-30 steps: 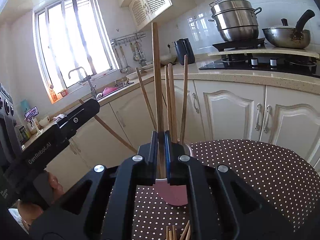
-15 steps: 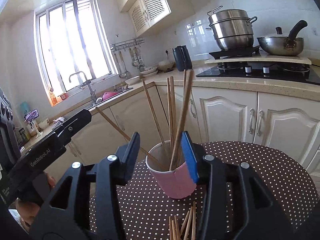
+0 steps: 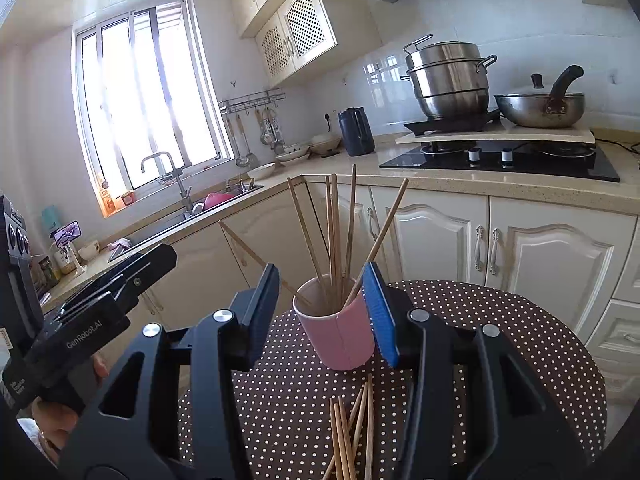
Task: Organize utensils
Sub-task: 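Move the right gripper back to the pile and close on a chopstick, then lift the chopstick with the right gripper and bring it above the pink cup, then open the right gripper to drop the chopstick into the pink cup, then move the open right gripper back toward the chopstick pile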
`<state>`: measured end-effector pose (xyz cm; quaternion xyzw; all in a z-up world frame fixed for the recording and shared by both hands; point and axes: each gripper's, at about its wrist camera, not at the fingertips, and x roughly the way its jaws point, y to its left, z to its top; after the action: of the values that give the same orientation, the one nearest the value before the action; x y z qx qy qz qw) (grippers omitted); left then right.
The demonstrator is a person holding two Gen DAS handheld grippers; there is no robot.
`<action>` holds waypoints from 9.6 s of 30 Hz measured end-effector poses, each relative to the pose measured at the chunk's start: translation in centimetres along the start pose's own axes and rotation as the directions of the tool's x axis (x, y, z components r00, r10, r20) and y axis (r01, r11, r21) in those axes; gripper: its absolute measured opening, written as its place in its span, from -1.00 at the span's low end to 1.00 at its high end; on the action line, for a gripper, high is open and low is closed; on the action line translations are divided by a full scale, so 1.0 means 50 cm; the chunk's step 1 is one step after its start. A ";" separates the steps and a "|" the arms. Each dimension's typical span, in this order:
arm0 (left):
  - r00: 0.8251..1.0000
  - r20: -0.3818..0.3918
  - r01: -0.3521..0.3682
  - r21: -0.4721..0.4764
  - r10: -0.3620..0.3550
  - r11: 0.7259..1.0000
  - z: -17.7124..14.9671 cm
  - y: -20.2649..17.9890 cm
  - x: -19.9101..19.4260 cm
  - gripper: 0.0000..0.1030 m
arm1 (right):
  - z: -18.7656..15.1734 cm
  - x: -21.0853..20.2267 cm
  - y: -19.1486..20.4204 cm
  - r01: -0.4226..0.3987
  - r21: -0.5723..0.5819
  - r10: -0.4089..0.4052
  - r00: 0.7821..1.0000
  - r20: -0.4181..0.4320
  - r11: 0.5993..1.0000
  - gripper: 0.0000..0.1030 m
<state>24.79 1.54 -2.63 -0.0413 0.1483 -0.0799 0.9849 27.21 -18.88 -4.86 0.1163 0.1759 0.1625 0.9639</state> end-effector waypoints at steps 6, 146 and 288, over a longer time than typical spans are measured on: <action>0.986 -0.163 0.045 0.033 -0.039 0.998 -0.068 -0.043 0.018 0.33 | -0.043 -0.022 -0.023 0.017 0.006 -0.017 0.998 -0.061 1.000 -0.14; 0.885 -0.421 0.182 -0.075 -0.196 0.980 -0.142 -0.052 0.105 -0.89 | -0.103 0.056 -0.044 -0.112 0.013 0.106 0.892 -0.440 0.994 -0.88; 0.987 0.129 -0.098 0.010 0.096 0.995 0.022 0.009 -0.118 0.28 | 0.005 -0.059 0.128 -0.112 -0.122 0.123 0.989 0.084 0.986 -0.17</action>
<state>19.62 3.03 0.06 -0.0312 0.0857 -0.0301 0.9954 22.93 -14.08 -1.96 0.0771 0.1145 0.2234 0.9649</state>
